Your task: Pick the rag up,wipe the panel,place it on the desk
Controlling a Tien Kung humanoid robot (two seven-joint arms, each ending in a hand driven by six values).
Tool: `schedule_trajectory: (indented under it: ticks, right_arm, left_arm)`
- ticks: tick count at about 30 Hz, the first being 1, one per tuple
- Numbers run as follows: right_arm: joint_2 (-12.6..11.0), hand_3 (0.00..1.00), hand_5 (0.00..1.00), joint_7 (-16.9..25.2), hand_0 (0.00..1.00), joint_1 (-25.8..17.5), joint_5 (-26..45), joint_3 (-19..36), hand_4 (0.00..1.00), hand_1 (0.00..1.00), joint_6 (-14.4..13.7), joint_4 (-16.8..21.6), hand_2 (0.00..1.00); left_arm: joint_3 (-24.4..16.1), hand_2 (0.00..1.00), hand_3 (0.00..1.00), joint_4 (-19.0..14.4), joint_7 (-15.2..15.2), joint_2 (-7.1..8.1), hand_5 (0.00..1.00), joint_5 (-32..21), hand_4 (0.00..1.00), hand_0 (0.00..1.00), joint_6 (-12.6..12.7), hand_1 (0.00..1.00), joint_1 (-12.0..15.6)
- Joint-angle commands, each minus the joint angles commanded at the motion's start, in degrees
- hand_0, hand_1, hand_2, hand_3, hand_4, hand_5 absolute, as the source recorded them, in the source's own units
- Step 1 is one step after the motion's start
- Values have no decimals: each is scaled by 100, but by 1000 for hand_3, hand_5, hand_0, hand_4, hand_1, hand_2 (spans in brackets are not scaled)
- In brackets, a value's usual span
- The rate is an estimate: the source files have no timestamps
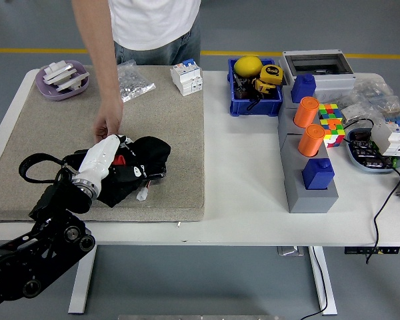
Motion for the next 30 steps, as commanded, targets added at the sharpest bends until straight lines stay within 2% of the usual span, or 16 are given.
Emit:
schedule_trajectory:
  ticks: [7, 12, 22, 30]
  right_arm:
    - [-1, 631, 588, 2, 716, -2, 13, -26, 998, 260, 1, 0, 629]
    - [7, 631, 590, -1, 716, -16, 24, -23, 998, 259, 0, 0, 629]
    - [7, 631, 590, 3, 714, -23, -11, 43, 998, 259, -7, 0, 630]
    - [1, 631, 591, 12, 715, -50, -51, 119, 998, 259, -6, 0, 630]
  left_arm:
    - [206, 468, 425, 31, 49, -115, 2, 30, 180, 171, -33, 92, -111]
    - [163, 467, 423, -7, 67, -97, 2, 66, 180, 170, -19, 92, -88]
    - [-280, 466, 423, 62, 77, 48, 2, 168, 179, 171, 8, 95, 140]
    - [-858, 466, 424, 59, 92, 202, 2, 291, 182, 172, 8, 98, 498]
